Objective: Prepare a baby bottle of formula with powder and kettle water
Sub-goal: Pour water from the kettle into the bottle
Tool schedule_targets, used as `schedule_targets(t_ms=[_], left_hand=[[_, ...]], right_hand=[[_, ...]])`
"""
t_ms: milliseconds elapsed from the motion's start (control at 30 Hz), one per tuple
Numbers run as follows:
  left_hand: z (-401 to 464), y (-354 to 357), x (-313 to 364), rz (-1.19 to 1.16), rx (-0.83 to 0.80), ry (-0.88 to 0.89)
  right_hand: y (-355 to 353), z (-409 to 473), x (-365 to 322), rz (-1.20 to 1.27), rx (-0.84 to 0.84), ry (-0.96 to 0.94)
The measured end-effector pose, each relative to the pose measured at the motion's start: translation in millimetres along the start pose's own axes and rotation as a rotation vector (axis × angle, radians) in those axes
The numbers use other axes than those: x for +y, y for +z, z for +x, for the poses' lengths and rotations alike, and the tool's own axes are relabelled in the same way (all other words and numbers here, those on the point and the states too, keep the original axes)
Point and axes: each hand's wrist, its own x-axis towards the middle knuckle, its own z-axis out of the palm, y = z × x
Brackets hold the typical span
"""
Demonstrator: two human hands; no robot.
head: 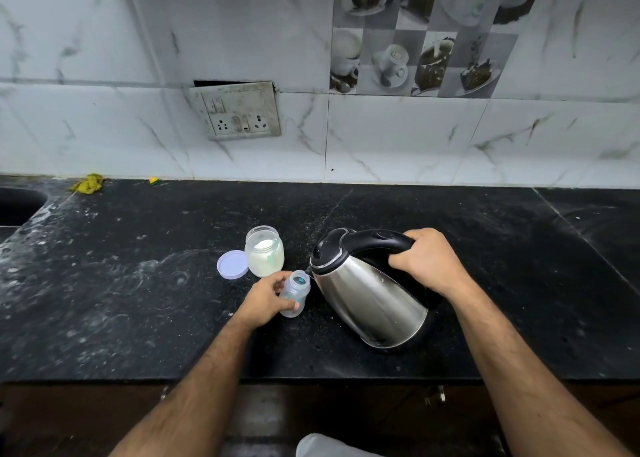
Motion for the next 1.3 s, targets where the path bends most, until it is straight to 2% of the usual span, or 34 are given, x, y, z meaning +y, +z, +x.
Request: schedule_targets(t_ms=[1300], left_hand=[[-3,-2,5,-0.028,0.024,0.025]], right_hand=[[2,1,-13,-0.087,-0.024,-0.003]])
